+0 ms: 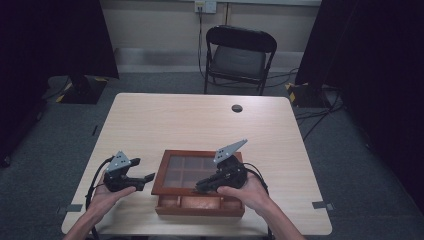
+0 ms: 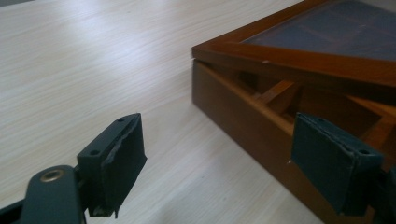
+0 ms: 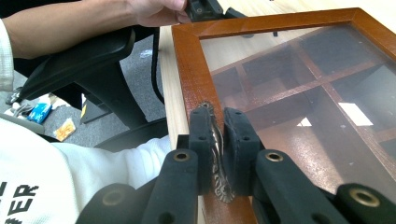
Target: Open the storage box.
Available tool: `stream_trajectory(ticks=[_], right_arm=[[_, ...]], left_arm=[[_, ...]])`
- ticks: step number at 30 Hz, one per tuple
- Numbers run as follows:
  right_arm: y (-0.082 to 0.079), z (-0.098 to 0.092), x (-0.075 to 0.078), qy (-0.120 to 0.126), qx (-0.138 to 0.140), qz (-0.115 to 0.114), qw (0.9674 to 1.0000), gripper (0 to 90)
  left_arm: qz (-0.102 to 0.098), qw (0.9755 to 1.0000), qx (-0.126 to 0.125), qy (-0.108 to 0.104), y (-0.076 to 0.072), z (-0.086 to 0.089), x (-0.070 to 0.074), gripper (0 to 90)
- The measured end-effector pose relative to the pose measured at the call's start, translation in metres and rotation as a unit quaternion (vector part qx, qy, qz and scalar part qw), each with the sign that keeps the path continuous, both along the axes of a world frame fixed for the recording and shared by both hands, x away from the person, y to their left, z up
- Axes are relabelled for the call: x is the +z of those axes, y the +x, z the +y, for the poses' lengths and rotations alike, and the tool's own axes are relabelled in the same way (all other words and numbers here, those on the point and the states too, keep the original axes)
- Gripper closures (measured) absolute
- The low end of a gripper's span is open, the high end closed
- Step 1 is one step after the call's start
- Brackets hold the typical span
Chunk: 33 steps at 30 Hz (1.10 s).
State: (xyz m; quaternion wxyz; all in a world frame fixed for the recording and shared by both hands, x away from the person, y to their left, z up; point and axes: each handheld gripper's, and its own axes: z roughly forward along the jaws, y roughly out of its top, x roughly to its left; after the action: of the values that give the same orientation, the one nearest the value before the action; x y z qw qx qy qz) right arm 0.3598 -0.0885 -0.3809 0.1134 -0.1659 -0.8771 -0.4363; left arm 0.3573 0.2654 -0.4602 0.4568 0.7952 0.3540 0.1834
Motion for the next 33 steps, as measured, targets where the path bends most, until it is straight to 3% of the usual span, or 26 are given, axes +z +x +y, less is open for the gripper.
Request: stream_trajectory(ticks=[7, 10, 12, 25, 27, 28, 31, 33], right_arm=[[0.001, 0.000, 0.003, 0.000, 0.003, -0.001, 1.0000, 82.9], [0.003, 0.000, 0.006, 0.000, 0.003, -0.005, 1.0000, 82.9], [0.003, 0.000, 0.008, 0.004, 0.001, -0.007, 1.0000, 82.9], [0.006, 0.000, 0.015, 0.000, 0.004, -0.014, 0.9999, 82.6], [0.005, -0.001, 0.015, 0.003, 0.001, -0.021, 0.9998, 78.3], [0.006, -0.002, 0.014, 0.000, -0.011, -0.024, 0.9997, 71.5], [0.007, -0.004, 0.014, 0.001, -0.012, -0.023, 0.9997, 67.3], [0.006, -0.006, 0.014, 0.001, -0.022, -0.028, 0.9994, 57.0]], left_arm=[[-0.009, 0.9998, -0.017, -0.002, -0.001, -0.011, 0.001, 16.9], [-0.018, 0.9992, -0.032, -0.014, -0.004, -0.015, 0.004, 17.0], [-0.030, 0.9989, -0.029, -0.020, -0.008, -0.018, 0.006, 18.6], [-0.044, 0.9982, -0.031, -0.025, -0.011, -0.022, 0.010, 18.2], [-0.046, 0.9981, -0.032, -0.024, -0.011, -0.022, 0.011, 17.6], [-0.049, 0.9982, -0.031, -0.014, -0.012, -0.023, 0.011, 17.4], [-0.049, 0.9981, -0.032, -0.017, -0.011, -0.023, 0.011, 17.4], [-0.052, 0.9979, -0.034, -0.017, -0.011, -0.022, 0.011, 17.4]])
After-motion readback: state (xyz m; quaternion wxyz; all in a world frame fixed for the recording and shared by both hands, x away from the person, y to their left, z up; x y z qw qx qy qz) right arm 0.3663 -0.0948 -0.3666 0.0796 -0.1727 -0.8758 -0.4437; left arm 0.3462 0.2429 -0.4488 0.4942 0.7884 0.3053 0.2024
